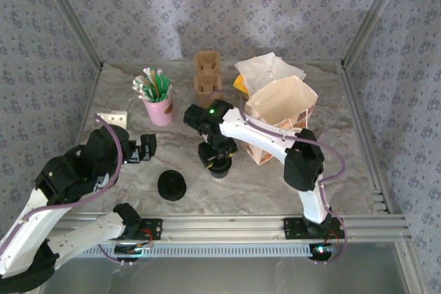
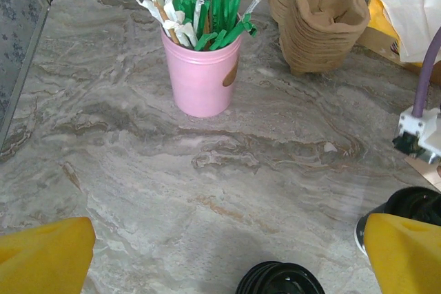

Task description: Pack the takeout coffee

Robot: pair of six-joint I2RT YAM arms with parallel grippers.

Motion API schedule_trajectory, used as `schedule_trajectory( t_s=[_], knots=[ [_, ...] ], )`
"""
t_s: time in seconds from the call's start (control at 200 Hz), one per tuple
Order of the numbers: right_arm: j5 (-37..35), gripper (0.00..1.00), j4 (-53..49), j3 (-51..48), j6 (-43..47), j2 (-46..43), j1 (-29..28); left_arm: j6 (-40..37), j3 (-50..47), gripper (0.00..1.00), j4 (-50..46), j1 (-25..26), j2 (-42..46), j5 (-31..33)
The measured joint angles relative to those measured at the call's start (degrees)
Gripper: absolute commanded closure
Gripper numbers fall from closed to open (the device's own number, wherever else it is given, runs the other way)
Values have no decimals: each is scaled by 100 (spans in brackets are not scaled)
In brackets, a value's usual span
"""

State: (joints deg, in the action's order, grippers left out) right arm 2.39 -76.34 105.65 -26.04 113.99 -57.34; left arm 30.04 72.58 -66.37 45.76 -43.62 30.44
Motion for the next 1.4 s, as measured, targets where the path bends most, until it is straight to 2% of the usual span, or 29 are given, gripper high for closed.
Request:
schedule_trajectory(
  t_s=[0.34, 0.72, 0.999, 1.289, 1.399],
  knots=[
    [52, 31, -96, -474, 13, -376, -671, -129, 205, 0, 17, -39, -33, 0],
    [177, 29, -24, -1104, -125, -800, -1141, -221, 455, 0, 17, -76, -199, -2],
    [125, 20, 26, -1132, -186, -804, -1244, -221, 455, 0, 17, -76, -254, -7],
    [-11, 4, 0, -1130, -219, -839, -1244, -221, 466, 0, 17, -76, -256, -2],
    [-28, 3, -55, -1091, -223, -872, -1244, -221, 466, 0, 15, -76, -256, -2]
  ],
)
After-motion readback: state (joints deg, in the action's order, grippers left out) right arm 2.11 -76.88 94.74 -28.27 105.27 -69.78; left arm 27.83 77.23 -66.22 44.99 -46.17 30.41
